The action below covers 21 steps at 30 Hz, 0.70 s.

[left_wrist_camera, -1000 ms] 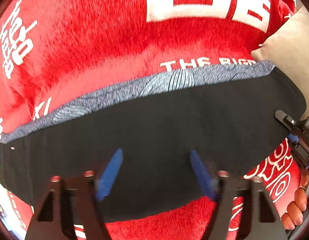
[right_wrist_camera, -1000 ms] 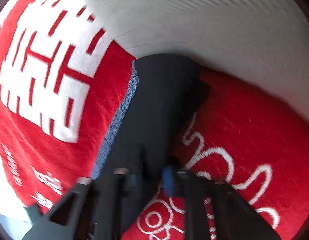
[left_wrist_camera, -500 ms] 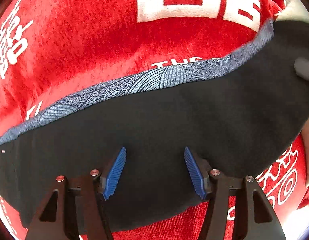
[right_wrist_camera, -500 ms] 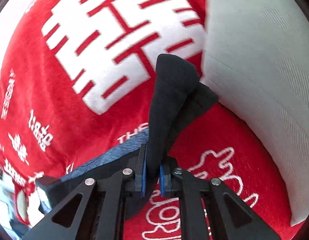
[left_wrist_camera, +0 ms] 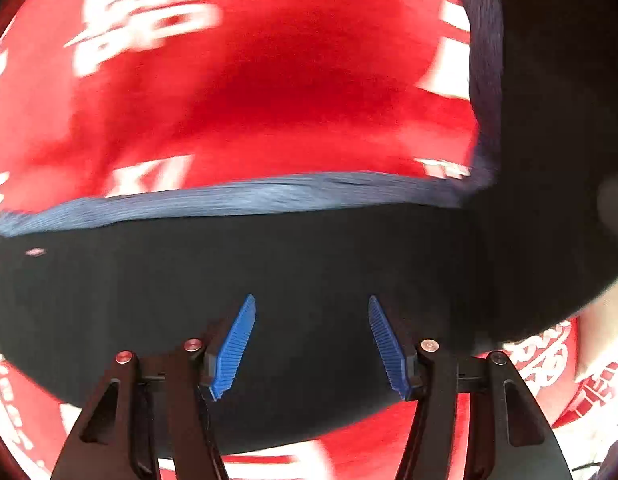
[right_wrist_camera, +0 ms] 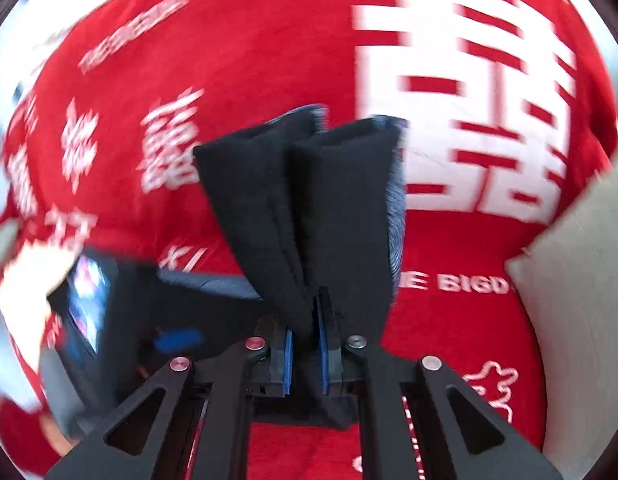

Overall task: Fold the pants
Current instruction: 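Grasp the pants end by the cream pillow with the right gripper, fold toward left gripper, then lower the folded end onto the pants and open the right gripper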

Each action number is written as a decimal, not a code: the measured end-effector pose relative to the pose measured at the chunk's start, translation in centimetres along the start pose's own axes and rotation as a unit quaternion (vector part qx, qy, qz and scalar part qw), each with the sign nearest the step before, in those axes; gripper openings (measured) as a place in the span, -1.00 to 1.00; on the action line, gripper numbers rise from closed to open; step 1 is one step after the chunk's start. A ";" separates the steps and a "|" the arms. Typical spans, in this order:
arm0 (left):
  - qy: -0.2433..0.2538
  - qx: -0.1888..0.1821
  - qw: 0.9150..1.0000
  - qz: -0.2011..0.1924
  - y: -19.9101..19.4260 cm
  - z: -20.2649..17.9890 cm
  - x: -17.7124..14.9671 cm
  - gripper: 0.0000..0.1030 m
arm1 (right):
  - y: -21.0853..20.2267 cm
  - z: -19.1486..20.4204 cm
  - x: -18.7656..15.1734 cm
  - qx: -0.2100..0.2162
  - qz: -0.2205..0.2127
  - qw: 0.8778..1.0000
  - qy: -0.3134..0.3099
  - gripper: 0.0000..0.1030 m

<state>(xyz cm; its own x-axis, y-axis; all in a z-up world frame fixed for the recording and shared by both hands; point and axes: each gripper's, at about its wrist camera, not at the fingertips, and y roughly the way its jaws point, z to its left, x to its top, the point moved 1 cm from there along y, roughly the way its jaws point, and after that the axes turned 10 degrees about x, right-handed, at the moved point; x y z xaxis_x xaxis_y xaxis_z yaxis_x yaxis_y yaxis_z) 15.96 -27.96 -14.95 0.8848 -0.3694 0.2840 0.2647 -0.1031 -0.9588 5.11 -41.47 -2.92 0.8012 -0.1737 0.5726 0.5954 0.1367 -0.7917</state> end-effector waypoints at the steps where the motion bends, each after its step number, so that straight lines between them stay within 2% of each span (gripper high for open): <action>1: -0.008 0.012 1.000 0.001 0.0 2.3 -0.1 0.18 | 1.0 1.9 -0.2 0.001 0.014 1.000 -0.022 -0.80; 4: -0.030 0.050 0.998 0.010 0.5 7.7 -0.9 0.19 | 4.1 6.1 -1.5 0.002 0.053 0.996 -0.070 -0.80; 7: -0.055 0.087 0.994 0.030 1.6 11.6 -1.9 0.19 | 8.9 10.1 -4.3 -0.006 0.108 0.987 -0.115 -0.79; 8: -0.063 0.092 0.993 0.035 1.9 12.9 -2.3 0.19 | 10.9 11.5 -5.7 -0.016 0.135 0.982 -0.135 -0.78; 10: -0.077 0.096 0.992 0.040 2.2 15.0 -2.8 0.19 | 12.7 12.9 -7.9 -0.041 0.161 0.973 -0.163 -0.75; 12: -0.079 0.097 0.991 0.048 2.4 16.2 -3.1 0.19 | 13.6 14.2 -9.5 -0.077 0.162 0.962 -0.205 -0.67; 13: -0.079 0.092 0.991 0.051 2.5 16.5 -3.2 0.31 | 13.6 14.8 -9.8 -0.091 0.157 0.958 -0.223 -0.67; 14: -0.078 0.086 0.992 0.052 2.4 16.6 -3.1 0.55 | 13.7 15.4 -10.3 -0.107 0.156 0.951 -0.245 -0.65; 16: -0.076 0.069 0.994 0.043 2.2 16.5 -2.5 0.60 | 13.6 16.1 -10.6 -0.120 0.158 0.942 -0.272 -0.55; 17: -0.069 0.057 0.995 0.041 2.0 16.2 -2.4 0.60 | 13.3 16.3 -10.6 -0.120 0.160 0.939 -0.279 -0.43; 18: -0.057 0.039 0.997 0.040 1.6 15.6 -2.1 0.60 | 12.8 16.3 -10.3 -0.111 0.163 0.941 -0.274 -0.24; 19: -0.050 0.026 0.998 0.039 1.2 14.9 -1.7 0.60 | 12.2 16.1 -10.0 -0.099 0.163 0.946 -0.263 -0.16; 21: -0.031 -0.012 0.999 0.031 -0.2 13.3 -1.2 0.60 | 10.3 14.7 -8.8 -0.069 0.157 0.963 -0.206 0.11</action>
<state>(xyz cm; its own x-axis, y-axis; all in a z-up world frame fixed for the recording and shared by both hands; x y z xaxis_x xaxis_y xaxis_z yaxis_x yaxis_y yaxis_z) 19.95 -15.17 -15.01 0.9217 -0.3175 0.2231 0.1997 -0.1049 -0.9742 5.09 -24.17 -12.94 0.9133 0.2608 0.3129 0.3284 -0.0168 -0.9444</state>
